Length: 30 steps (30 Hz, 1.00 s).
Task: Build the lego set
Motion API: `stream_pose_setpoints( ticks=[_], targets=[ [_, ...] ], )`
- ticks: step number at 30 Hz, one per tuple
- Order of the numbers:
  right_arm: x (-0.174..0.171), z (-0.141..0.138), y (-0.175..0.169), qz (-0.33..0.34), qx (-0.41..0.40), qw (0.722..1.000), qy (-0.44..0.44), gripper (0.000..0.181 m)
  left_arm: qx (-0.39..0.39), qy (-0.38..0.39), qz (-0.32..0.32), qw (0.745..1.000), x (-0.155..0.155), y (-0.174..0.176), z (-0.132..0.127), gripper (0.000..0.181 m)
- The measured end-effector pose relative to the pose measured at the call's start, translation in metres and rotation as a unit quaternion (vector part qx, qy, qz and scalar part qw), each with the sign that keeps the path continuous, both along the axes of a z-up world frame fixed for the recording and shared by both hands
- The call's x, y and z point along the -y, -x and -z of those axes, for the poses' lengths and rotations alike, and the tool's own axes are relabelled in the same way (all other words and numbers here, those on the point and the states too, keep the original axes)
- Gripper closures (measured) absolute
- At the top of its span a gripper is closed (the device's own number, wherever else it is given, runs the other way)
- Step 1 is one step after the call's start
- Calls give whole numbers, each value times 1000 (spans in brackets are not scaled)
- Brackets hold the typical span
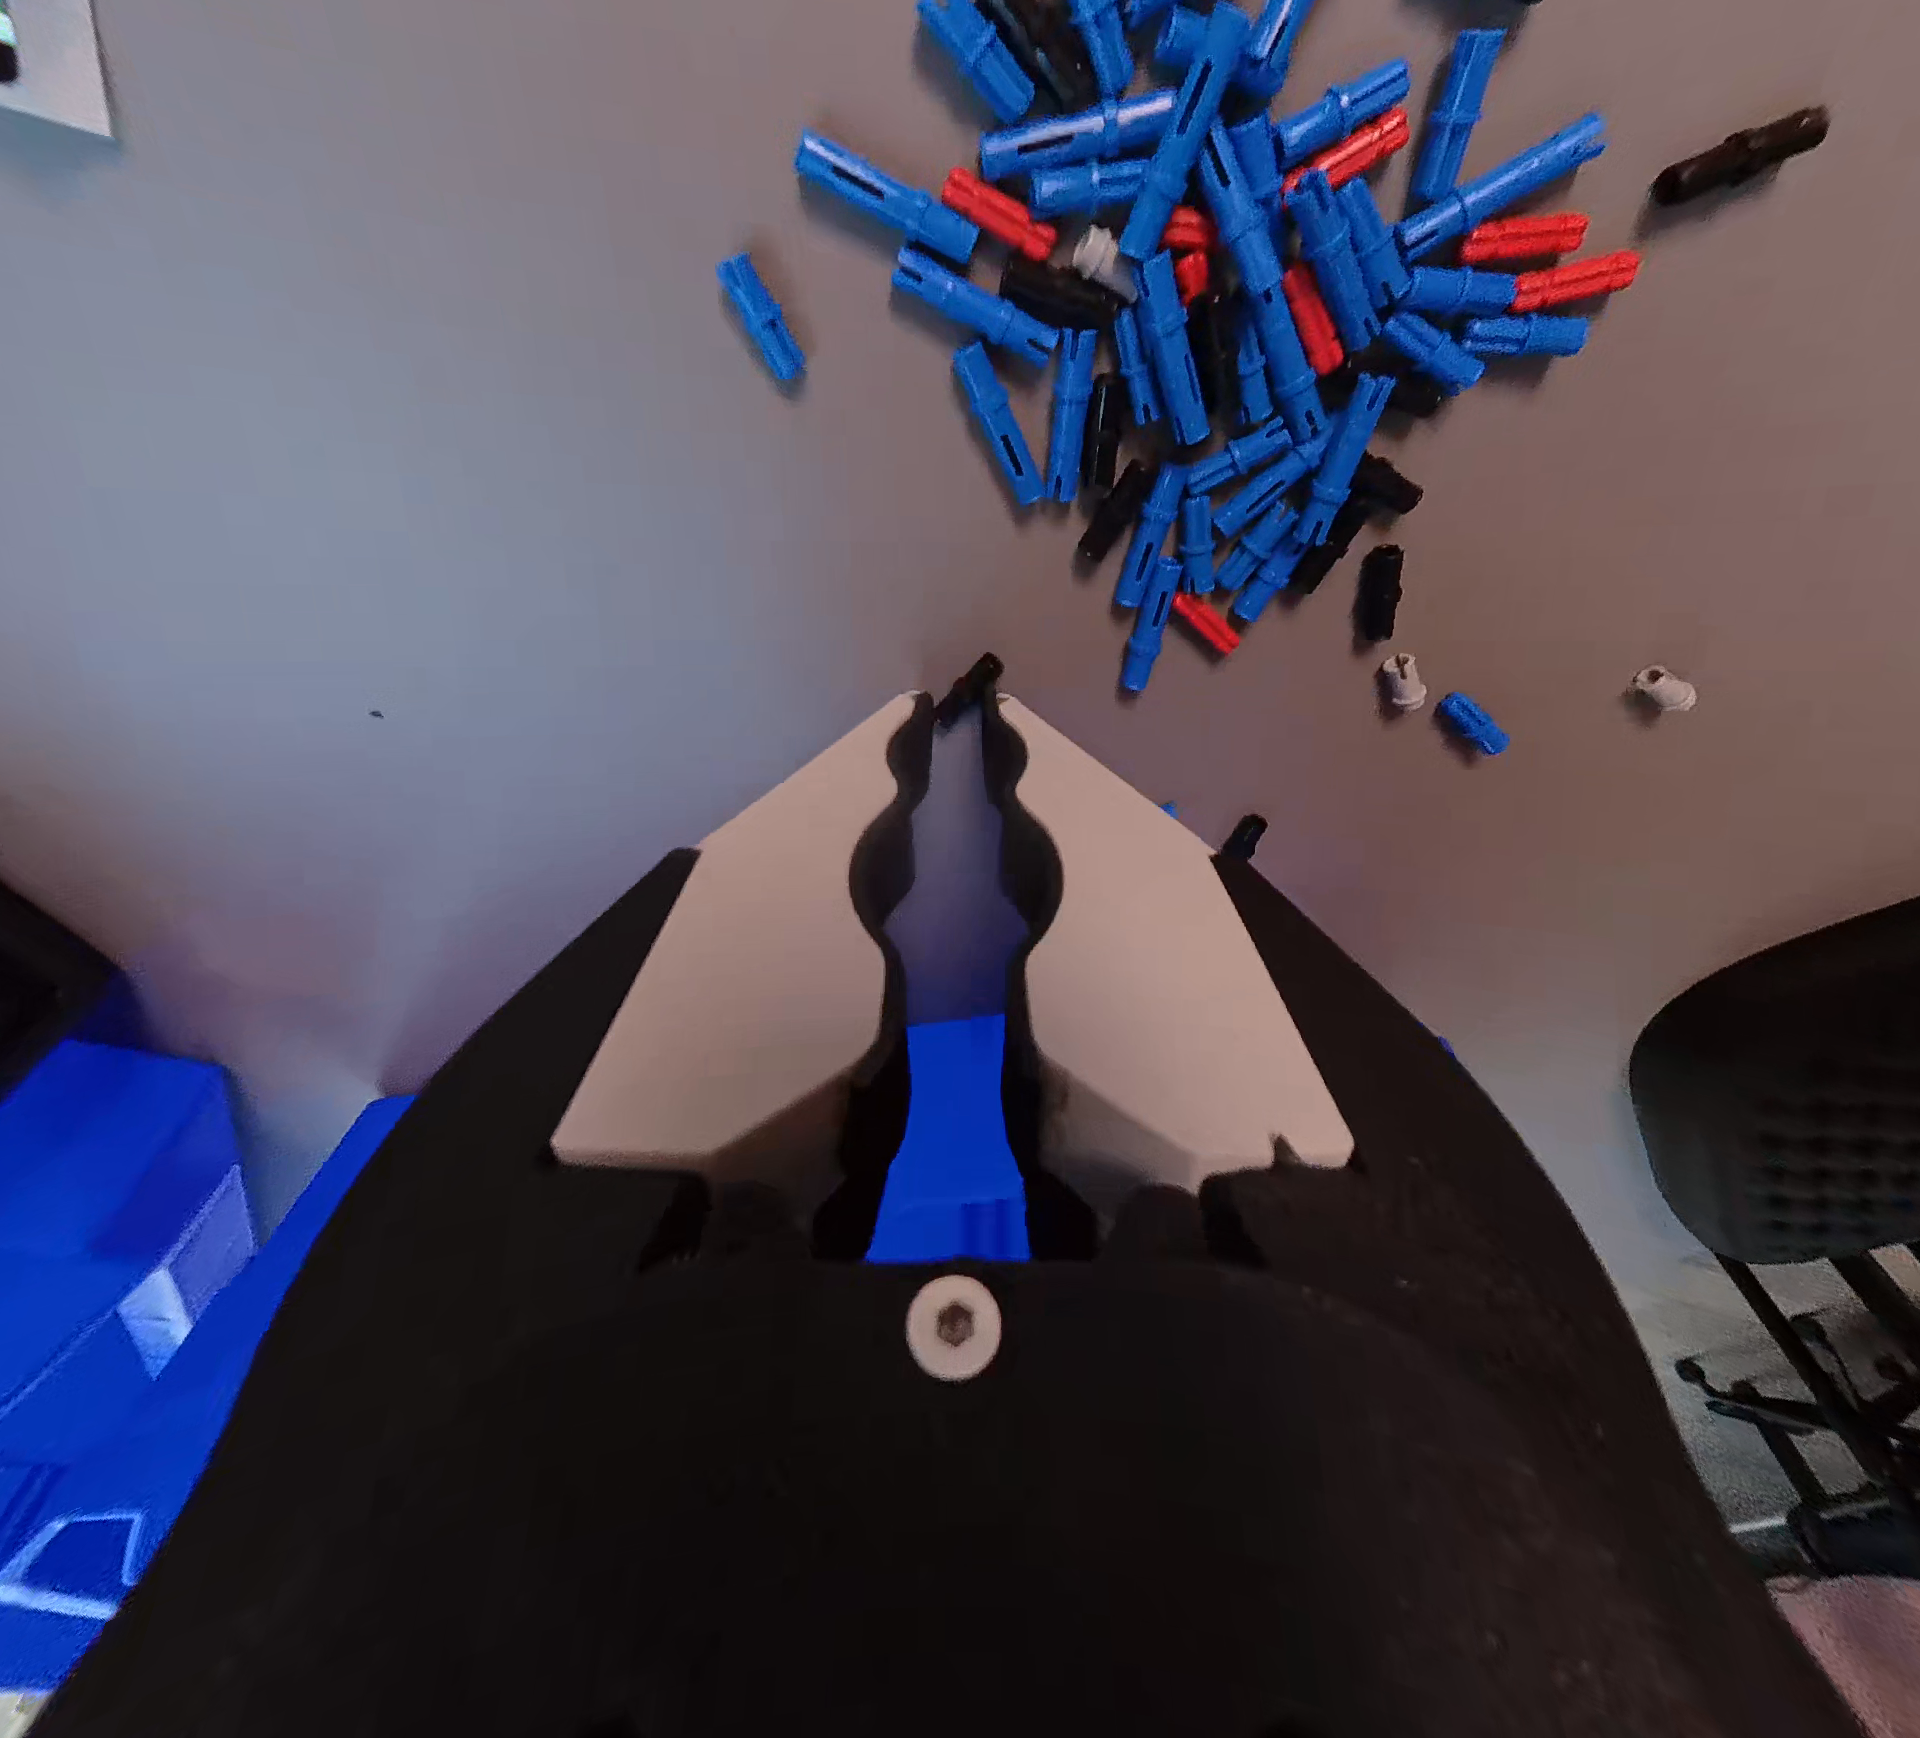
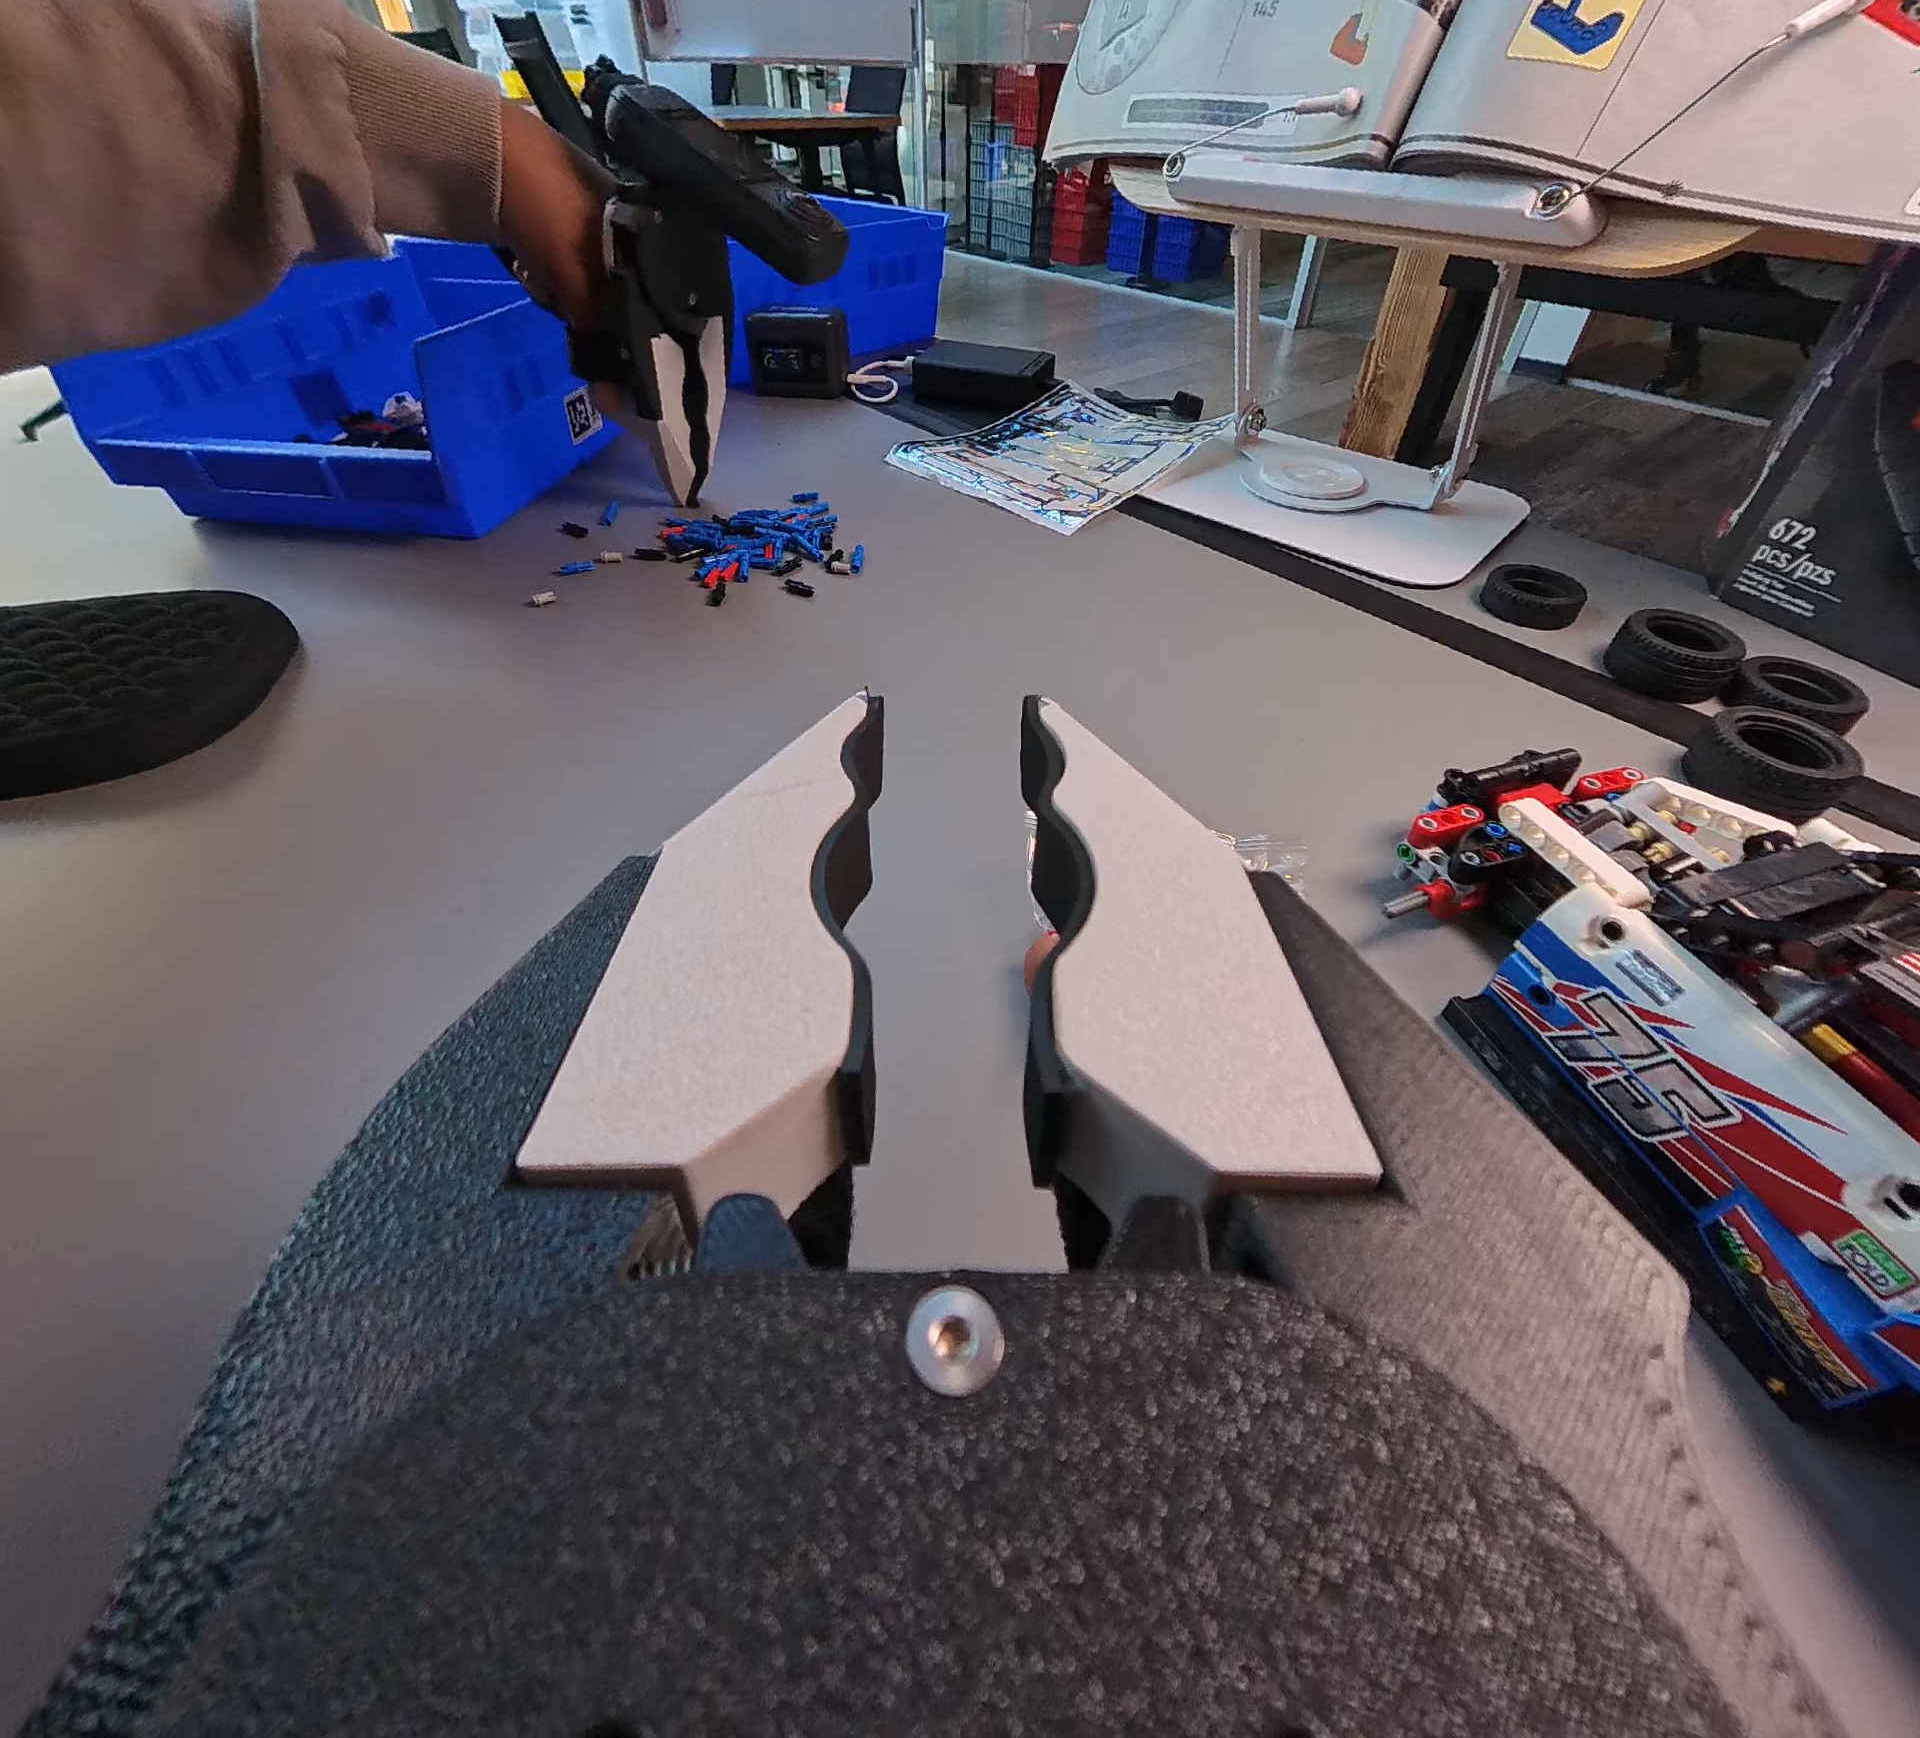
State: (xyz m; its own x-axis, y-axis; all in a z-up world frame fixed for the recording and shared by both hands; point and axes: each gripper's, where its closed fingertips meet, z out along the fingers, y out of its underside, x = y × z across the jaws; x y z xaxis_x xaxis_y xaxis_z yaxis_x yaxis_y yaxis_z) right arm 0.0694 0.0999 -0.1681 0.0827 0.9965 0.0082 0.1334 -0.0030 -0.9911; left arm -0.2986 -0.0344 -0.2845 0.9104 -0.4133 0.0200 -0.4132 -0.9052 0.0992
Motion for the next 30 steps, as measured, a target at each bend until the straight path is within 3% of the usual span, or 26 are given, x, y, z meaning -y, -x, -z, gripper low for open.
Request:
stream_pose_setpoints(
  ticks=[6, 10, 15, 19, 21, 24, 30],
  targets=[
    [0, 2, 0, 1, 3, 1000, -2, 156, 36, -78, 1, 996, -34, -21, -2, 172],
    [-1, 2, 0, 1, 3, 1000, -1, 157, 55, -114, 25, 992, -38, -27, -15, 160],
    [1, 2, 1, -2, 4, 1000, -2, 157, 9, 6, 126, 992, 22, -13, -17, 160],
    [1, 3, 1, -1, 6, 1000, -3, 157, -10, 97, 142, 985, 57, -16, -9, 145],
    [0, 3, 1, 1, 6, 1000, -3, 157, -25, 114, 140, 983, 63, -19, -6, 133],
    [-1, 3, 0, 2, 5, 1000, -2, 157, -48, 119, 133, 983, 63, -18, -2, 131],
    [0, 3, 0, 2, 7, 1000, -5, 157, -54, 79, 104, 990, 50, -20, 0, 156]
  ],
)
